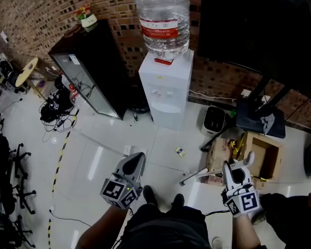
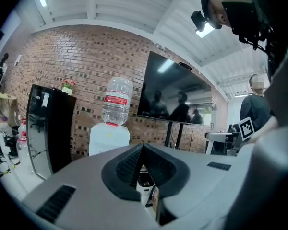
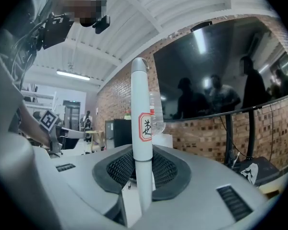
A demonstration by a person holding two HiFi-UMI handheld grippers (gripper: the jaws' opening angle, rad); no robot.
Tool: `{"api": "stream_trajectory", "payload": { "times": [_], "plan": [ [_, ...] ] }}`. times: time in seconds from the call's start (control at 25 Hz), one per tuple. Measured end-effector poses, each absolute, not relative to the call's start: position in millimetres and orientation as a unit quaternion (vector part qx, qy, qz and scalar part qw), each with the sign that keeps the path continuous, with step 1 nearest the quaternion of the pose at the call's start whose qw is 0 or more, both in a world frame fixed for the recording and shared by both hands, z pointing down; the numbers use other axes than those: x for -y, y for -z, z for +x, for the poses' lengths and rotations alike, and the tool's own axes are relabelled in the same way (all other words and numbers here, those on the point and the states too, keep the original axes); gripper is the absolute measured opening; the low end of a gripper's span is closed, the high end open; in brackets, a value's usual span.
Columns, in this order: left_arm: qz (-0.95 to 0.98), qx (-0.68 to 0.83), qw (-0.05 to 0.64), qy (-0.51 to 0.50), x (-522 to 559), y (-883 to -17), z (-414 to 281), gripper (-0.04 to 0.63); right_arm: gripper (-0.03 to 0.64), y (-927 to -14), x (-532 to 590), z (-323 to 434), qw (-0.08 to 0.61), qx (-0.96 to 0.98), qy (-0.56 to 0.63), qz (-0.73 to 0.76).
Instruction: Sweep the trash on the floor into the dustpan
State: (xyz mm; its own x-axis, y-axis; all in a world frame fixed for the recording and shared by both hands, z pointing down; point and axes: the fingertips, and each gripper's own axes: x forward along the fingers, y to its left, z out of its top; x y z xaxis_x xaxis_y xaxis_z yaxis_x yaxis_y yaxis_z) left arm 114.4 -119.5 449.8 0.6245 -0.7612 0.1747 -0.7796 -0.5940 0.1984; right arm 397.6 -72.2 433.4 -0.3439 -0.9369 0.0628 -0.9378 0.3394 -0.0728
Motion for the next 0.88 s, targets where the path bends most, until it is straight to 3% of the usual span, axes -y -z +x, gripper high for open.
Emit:
{"api": "stream_trajectory", "payload": {
  "times": [0.48,0.88],
  "plan": [
    [0.881,0.444,0.14,-0.082,144,-523,109,0.006,0.091,-539,103,397,0.042,0.834,-0.062,0.546],
    [0.878,0.446,0.163,-0.059,148,-552,126,0.006,0.091,-587,107,404,0.073,0.847,-0.074,0.521]
  ]
}}
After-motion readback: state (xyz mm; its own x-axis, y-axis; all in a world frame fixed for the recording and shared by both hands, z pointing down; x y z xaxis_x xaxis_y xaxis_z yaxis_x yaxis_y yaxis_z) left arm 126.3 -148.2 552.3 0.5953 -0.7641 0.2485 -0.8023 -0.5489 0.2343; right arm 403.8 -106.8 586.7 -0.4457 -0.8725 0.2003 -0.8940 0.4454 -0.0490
